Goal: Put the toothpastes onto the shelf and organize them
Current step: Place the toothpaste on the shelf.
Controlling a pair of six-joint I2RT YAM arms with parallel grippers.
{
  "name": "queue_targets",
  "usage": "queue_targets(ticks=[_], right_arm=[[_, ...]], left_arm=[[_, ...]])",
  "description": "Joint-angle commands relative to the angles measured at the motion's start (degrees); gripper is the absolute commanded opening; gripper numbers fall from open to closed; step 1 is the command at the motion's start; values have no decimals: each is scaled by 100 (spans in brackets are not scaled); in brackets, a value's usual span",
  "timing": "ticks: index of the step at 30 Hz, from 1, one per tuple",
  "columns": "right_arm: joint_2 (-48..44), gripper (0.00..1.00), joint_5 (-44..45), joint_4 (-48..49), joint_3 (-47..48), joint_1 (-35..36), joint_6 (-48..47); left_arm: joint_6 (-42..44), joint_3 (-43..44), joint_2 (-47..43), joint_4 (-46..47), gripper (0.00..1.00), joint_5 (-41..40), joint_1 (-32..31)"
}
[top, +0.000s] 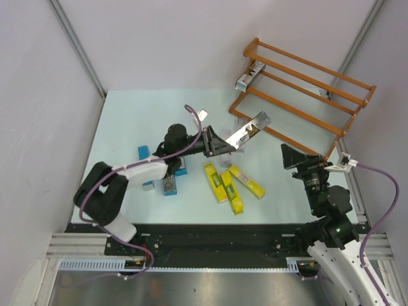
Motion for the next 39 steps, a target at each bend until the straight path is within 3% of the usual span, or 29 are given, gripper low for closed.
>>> queue_targets(ticks=[1, 12, 19, 27, 35, 39], right_arm=[[41, 100, 3, 19, 265, -32, -199], [559, 100, -84, -271, 616, -120, -532], [1762, 98, -1233, -69, 1195, -471, -989], [3099, 92, -2948, 519, 1697, -1691, -902], [4127, 83, -3398, 915, 2145, -2009, -1060], [4532, 77, -3530, 1108, 2225, -2010, -1078]], left_arm=[[-301, 810, 699, 746, 32, 249, 29], [-1110, 3031, 2756, 1125, 32, 154, -6], [-1338, 4307, 3636, 791, 33, -180, -50], [-1610, 6029, 4559, 202, 34, -760, -121], [-1734, 7646, 5482, -667, 35, -1033, -77], [-1778, 7868, 5605, -1002, 35, -1148, 28]])
